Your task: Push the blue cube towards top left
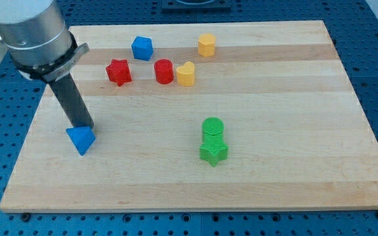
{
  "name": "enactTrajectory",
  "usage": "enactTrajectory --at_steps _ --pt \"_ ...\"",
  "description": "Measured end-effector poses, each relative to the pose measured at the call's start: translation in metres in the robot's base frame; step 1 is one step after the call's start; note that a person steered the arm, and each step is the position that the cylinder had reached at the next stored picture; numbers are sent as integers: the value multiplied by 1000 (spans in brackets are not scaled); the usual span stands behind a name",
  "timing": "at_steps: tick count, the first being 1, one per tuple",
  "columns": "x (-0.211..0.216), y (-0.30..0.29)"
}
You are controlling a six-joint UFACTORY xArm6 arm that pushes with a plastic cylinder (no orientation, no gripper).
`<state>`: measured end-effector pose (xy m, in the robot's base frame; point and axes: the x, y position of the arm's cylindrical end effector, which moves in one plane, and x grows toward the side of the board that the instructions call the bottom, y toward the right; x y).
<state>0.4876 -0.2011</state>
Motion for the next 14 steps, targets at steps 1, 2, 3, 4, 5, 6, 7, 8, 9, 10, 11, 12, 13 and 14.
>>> enactTrajectory --at_steps 1,2,3,4,5,6,7,8,9,10,11,12,13,14 --pt "-3 -9" --pt "-21 -46" --pt "-77 -65" --pt "-151 -43" --pt "-215 9" --pt "-279 78" --pt "-292 122" --pt "-252 139" --pt "-215 133" --pt "-214 102" --pt "-214 66" --pt "-215 32" --pt "-239 18" --pt "-247 -1"
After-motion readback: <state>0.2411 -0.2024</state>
